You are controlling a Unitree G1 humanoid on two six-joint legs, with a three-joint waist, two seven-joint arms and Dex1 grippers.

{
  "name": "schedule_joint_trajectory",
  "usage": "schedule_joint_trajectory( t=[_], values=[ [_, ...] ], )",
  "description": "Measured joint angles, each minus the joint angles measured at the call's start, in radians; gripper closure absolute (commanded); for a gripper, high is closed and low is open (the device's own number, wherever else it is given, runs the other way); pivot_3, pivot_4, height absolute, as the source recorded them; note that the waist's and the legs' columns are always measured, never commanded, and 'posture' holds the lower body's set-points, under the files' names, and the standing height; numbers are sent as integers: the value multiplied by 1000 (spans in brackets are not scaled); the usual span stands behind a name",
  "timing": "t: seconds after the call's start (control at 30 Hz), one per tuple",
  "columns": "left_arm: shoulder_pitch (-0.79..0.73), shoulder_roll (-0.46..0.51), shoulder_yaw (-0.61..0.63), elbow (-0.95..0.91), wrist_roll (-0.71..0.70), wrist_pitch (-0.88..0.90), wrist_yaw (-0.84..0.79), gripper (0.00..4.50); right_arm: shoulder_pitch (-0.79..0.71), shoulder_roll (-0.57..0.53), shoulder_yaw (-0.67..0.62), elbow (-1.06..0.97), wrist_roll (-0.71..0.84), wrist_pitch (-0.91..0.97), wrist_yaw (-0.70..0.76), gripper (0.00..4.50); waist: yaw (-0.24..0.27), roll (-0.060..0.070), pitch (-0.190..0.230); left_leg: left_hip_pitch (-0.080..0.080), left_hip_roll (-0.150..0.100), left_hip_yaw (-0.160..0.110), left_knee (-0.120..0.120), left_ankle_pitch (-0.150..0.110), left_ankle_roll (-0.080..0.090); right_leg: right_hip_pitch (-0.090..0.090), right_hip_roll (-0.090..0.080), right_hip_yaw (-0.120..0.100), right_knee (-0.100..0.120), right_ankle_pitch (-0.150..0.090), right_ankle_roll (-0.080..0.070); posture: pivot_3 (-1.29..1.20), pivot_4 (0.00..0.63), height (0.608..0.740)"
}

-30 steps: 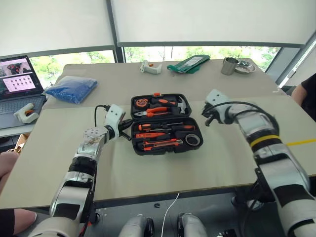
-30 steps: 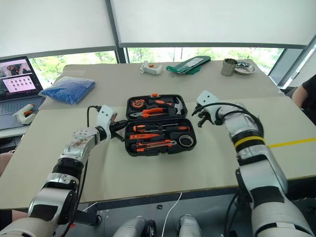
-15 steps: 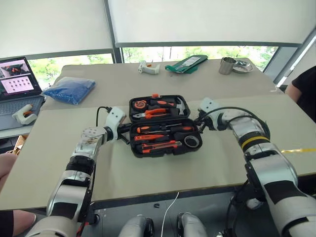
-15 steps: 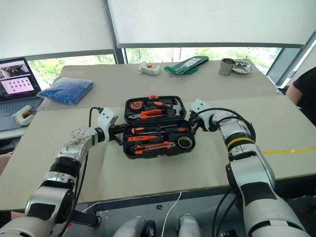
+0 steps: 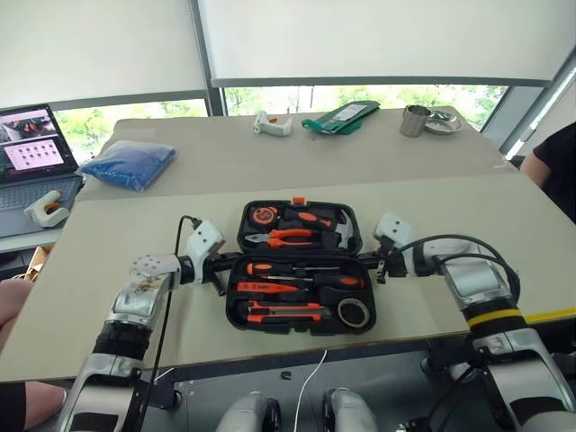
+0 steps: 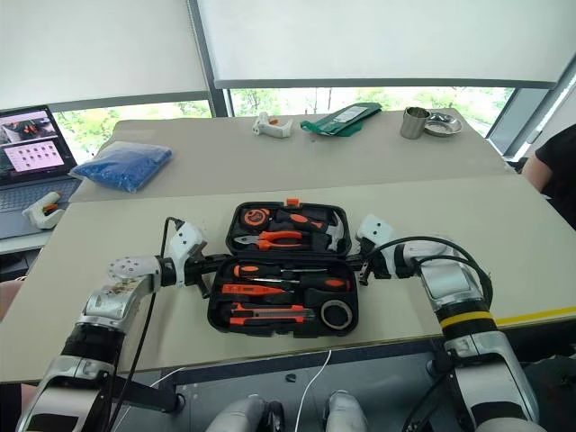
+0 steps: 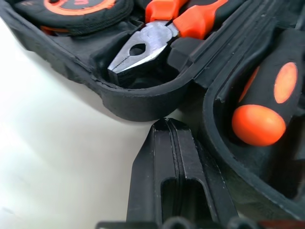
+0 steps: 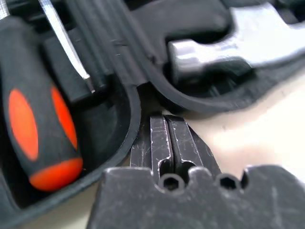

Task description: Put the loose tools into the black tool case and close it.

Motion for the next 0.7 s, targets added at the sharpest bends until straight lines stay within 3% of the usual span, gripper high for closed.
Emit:
schedule_joint_trajectory(
  t=[0.57,0.6,0.67,0.7],
  values=[
    [1,1,-3,-23,-35,30,-42,4473,-7,14,-50,20,39,13,-115,4500,4,0,0,0,0,0,1,0,0,0,1,0,0,1,-1,0,150,740],
    [1,3,-2,-27,-35,38,-34,4231,-7,2,-50,5,49,36,-102,4500,4,0,0,0,0,0,1,0,0,0,1,0,0,1,-1,0,150,740],
    [1,13,6,-34,-38,74,-18,3798,-7,-25,-52,-33,72,99,-88,3920,5,0,0,0,1,0,1,0,1,0,1,0,0,1,-1,0,150,740],
    [-1,36,24,-47,-45,142,13,3252,-7,-55,-63,-71,92,165,-75,3584,5,-1,0,-1,2,0,1,0,1,0,1,0,0,1,-1,0,150,740]
  ],
)
